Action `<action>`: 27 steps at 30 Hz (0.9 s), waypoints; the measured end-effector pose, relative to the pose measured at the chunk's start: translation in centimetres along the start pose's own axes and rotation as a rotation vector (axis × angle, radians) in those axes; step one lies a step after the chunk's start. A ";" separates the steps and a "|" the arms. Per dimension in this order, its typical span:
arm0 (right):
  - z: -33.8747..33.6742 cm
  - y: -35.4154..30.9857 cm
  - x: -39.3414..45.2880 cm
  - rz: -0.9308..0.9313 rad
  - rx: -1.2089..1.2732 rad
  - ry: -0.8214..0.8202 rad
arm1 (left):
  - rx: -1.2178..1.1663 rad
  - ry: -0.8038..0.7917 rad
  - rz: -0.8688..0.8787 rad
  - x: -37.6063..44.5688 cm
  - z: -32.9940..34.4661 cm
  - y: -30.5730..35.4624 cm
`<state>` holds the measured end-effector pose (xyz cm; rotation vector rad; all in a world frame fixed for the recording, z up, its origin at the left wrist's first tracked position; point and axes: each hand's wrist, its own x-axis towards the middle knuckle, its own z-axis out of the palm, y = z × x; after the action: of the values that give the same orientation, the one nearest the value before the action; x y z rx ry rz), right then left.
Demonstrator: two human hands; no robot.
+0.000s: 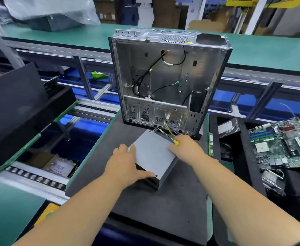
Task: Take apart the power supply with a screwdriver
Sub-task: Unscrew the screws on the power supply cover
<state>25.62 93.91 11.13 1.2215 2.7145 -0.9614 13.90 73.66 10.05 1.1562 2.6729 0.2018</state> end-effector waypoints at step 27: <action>-4.7 2.3 -4.5 -0.018 0.487 0.536 | -0.195 0.150 0.219 4.5 -1.0 1.7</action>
<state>31.43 94.56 14.84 1.7555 2.9688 -1.5634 11.84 78.05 10.70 1.4169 2.5735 0.5930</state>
